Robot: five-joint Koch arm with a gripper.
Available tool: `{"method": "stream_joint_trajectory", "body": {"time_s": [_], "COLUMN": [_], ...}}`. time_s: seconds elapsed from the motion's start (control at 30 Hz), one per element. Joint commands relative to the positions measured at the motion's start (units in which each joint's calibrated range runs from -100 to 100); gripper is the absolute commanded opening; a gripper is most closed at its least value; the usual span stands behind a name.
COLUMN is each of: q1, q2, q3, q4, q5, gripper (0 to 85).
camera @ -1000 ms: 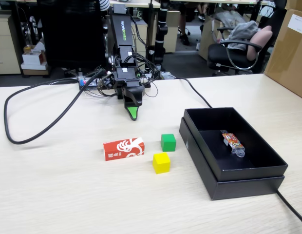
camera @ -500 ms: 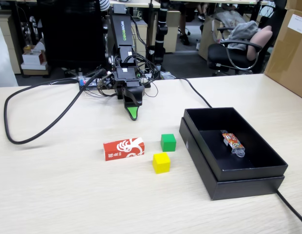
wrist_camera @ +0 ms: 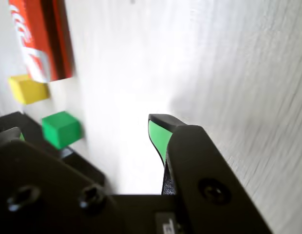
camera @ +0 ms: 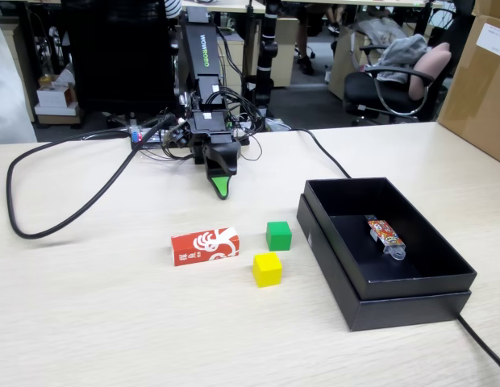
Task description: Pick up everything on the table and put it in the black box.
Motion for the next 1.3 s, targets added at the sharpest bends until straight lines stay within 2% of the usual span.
{"method": "stream_joint_trajectory", "body": {"time_s": [0.0,0.17,0.33,0.73,1.27], "q1": [0.9,4.2,5.2,5.6,7.1], "q2": [-0.7,2.3,24.2,66.9,90.5], "q3": [20.1,40.6,61.6,86.7,95.5], "q4": [-28.9,-44.9,-55.4,-57.2,-57.3], "q5": [0.4,2.5,3.3,3.6,4.4], "gripper": [49.1,47.5,47.6,47.2,44.7]}}
